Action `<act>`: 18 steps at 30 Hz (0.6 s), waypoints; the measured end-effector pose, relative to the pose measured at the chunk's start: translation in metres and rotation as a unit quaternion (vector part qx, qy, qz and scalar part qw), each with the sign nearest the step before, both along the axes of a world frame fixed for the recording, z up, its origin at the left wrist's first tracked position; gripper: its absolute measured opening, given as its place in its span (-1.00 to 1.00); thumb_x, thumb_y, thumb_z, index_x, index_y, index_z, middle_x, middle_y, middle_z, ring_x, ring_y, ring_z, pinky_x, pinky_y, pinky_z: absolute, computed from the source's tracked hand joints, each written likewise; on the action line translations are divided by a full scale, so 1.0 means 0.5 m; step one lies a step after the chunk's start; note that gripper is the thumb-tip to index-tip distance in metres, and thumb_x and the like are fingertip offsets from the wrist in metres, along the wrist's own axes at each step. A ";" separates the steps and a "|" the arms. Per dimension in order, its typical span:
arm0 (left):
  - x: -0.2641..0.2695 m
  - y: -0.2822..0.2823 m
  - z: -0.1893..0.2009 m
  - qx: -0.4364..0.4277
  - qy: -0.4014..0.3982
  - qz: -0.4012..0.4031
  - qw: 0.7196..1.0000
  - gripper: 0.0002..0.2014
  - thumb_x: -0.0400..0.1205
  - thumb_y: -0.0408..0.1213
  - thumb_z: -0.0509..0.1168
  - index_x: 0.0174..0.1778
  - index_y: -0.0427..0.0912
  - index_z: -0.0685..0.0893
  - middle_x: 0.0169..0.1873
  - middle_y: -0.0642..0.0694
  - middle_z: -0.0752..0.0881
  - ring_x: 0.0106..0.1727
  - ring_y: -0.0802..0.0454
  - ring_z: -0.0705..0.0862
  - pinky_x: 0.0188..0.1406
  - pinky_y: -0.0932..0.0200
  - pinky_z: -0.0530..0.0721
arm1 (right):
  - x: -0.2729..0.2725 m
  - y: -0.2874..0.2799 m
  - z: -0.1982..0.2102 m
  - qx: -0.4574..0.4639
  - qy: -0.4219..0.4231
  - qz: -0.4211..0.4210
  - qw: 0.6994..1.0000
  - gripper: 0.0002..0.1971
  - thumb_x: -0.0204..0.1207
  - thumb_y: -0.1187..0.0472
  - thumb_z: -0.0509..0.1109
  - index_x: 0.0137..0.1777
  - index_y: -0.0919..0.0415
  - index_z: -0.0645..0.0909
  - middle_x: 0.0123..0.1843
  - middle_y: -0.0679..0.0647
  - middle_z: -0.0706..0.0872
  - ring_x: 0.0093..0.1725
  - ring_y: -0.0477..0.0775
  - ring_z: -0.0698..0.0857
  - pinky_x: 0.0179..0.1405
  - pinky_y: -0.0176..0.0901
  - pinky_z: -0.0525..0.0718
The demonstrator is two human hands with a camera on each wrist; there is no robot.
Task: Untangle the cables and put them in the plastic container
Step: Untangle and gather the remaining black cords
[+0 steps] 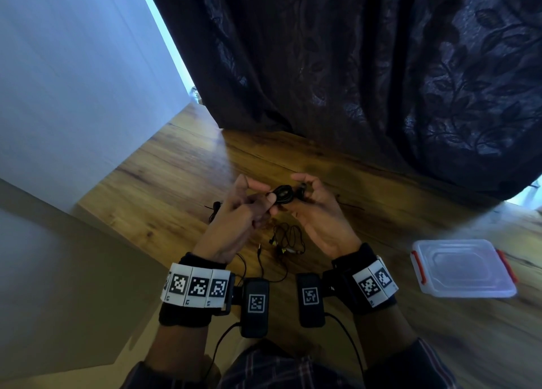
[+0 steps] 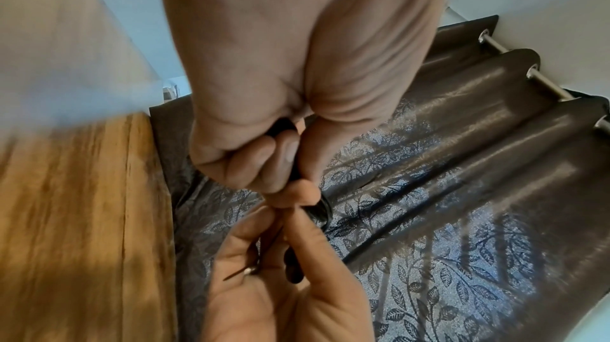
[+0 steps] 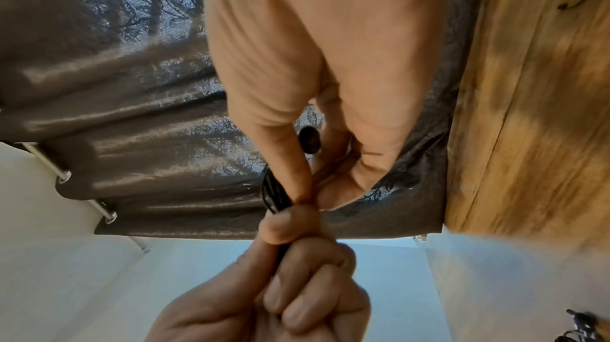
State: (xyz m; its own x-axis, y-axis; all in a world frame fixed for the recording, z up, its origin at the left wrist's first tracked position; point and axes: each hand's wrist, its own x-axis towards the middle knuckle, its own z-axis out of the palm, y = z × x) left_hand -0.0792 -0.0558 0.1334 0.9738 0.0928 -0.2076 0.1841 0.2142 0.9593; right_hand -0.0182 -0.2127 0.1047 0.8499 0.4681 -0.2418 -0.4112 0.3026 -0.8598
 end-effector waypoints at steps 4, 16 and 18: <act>0.005 0.001 0.006 0.060 -0.035 0.027 0.997 -0.94 0.72 -0.48 0.25 0.00 -0.27 0.50 -0.27 -0.30 0.65 -0.30 0.06 0.55 -0.45 0.31 0.44 | -0.010 0.000 0.005 0.022 0.018 -0.006 1.000 -0.46 0.50 0.58 0.45 0.39 0.15 0.45 0.15 0.26 0.73 0.08 0.14 0.76 0.10 -0.13 0.74; 0.003 -0.025 0.001 0.388 -0.130 0.104 0.907 -0.93 0.71 -0.51 0.22 -0.01 -0.32 0.44 -0.22 -0.14 0.61 -0.22 0.43 0.58 -0.23 0.52 0.51 | -0.066 0.051 0.002 0.075 0.196 -0.121 0.970 -0.36 0.49 0.51 0.51 0.51 0.31 0.32 0.24 0.46 0.75 -0.05 0.21 0.82 0.04 0.07 0.82; 0.003 -0.025 -0.004 0.428 -0.135 0.104 0.887 -0.85 0.70 -0.54 0.21 -0.02 -0.24 0.39 -0.27 0.01 0.55 -0.24 0.49 0.58 -0.29 0.54 0.51 | -0.069 0.055 0.006 0.058 0.189 -0.137 0.971 -0.33 0.46 0.51 0.54 0.49 0.28 0.31 0.24 0.46 0.74 -0.03 0.22 0.82 -0.01 0.06 0.84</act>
State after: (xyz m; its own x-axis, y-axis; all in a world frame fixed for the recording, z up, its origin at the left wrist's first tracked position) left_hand -0.0778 -0.0683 0.1312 0.9209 0.2864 0.2644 -0.0363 -0.6124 0.7897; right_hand -0.0528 -0.1853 0.1078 0.8071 0.2803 -0.5196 -0.5814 0.5300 -0.6173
